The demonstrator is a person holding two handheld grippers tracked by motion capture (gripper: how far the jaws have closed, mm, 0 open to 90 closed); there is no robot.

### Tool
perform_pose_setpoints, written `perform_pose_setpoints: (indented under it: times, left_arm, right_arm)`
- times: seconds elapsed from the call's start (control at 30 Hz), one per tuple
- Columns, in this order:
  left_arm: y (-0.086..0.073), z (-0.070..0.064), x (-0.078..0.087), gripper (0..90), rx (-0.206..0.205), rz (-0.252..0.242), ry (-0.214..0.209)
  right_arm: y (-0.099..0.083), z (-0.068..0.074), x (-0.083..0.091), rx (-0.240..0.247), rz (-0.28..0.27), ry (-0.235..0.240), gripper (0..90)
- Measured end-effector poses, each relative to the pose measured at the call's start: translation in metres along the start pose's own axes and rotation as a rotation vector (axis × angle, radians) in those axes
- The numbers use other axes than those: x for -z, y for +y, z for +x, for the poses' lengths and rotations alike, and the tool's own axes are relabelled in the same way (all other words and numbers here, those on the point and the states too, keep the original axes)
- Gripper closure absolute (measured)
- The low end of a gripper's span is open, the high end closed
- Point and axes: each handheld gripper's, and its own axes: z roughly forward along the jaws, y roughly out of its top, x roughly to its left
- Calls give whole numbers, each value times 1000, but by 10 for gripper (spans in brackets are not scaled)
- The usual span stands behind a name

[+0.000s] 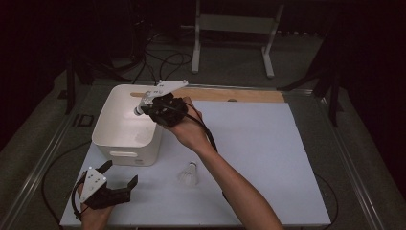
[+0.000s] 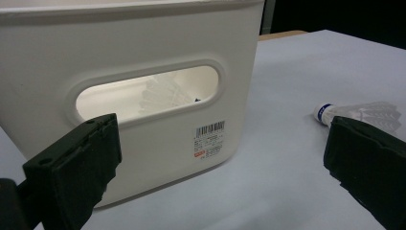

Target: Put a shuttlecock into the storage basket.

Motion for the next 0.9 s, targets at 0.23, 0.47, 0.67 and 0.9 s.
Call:
perform_pose_setpoints:
  times: [0.23,0.47,0.67,0.9]
  left_arm:
    - [0,0,0,0,1,2,1]
    - [0,0,0,0,1,2,1]
    - [0,0,0,0,0,3,0]
    - [0,0,0,0,1,1,1]
  right_arm:
    - [0,3,-5,-3,11,63,618]
    - [-2,-5,0,-50,16,53,324]
    - [-4,-10,6,-70,12,21,226]
    - [-9,-15,11,-72,22,-2,161]
